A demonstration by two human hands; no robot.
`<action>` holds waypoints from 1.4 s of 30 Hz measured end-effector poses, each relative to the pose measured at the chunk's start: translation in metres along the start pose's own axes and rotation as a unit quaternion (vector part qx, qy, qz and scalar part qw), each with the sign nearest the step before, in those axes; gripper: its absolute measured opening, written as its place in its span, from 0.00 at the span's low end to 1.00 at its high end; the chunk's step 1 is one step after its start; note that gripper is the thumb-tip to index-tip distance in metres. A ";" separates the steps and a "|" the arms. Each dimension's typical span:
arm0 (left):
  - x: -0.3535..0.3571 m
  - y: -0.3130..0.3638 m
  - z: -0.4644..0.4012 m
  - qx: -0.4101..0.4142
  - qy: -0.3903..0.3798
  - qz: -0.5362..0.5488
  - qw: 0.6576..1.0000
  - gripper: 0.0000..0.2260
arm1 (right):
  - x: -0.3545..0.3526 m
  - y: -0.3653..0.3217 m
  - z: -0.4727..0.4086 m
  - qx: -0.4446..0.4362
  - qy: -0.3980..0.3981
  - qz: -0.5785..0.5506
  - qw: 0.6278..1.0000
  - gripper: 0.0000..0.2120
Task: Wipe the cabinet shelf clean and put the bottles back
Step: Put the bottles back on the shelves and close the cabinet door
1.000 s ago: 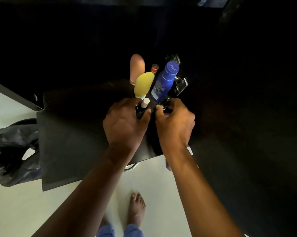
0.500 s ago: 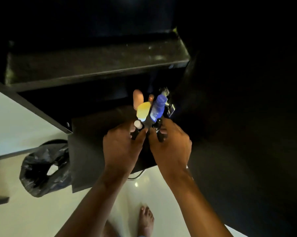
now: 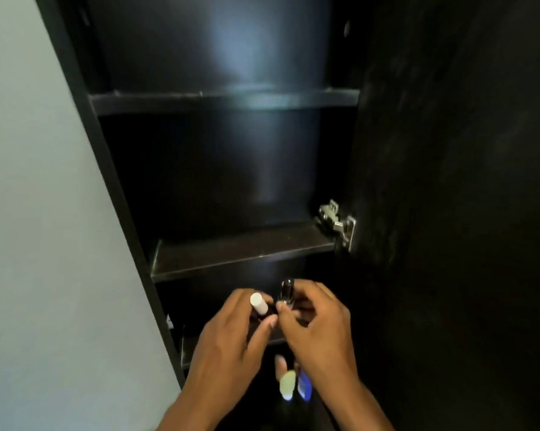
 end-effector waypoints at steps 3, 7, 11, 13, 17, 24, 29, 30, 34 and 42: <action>-0.043 0.049 -0.029 0.058 0.057 -0.041 0.996 0.07 | -0.022 -0.056 -0.042 -0.062 0.033 -0.017 0.997 0.12; -0.097 0.101 -0.061 0.108 0.118 -0.070 0.985 0.09 | -0.051 -0.124 -0.087 -0.134 0.077 -0.013 0.988 0.10; -0.136 0.140 -0.089 0.145 0.154 -0.095 0.973 0.11 | -0.075 -0.175 -0.129 -0.178 0.108 0.013 0.978 0.11; -0.152 0.155 -0.102 0.161 0.171 -0.095 0.967 0.11 | -0.083 -0.193 -0.150 -0.189 0.117 0.024 0.975 0.11; -0.172 0.163 -0.138 0.153 0.166 -0.100 0.969 0.10 | -0.091 -0.213 -0.194 -0.187 0.128 0.043 0.973 0.08; -0.178 0.151 -0.177 0.103 0.121 -0.163 0.974 0.10 | -0.081 -0.189 -0.265 -0.092 0.089 0.118 0.985 0.15; -0.175 0.144 -0.190 0.067 0.099 -0.181 0.976 0.11 | -0.075 -0.182 -0.283 -0.073 0.071 0.154 0.983 0.15; -0.175 0.143 -0.191 0.065 0.096 -0.178 0.977 0.11 | -0.074 -0.179 -0.285 -0.071 0.069 0.156 0.983 0.15; -0.176 0.144 -0.198 0.054 0.089 -0.166 0.981 0.12 | -0.073 -0.173 -0.292 -0.072 0.070 0.169 0.981 0.17; -0.181 0.135 -0.208 0.033 0.074 -0.117 0.990 0.12 | -0.087 -0.206 -0.253 -0.206 0.158 0.158 0.953 0.18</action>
Point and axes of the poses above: each hand's wrist, its own z-axis away from the middle knuckle, its own x-axis out of the palm, y = z × x, the point moved 8 cm from there along -z, towards the middle knuckle, and after that the axes turned 10 degrees about -x, right-handed, at the moved point
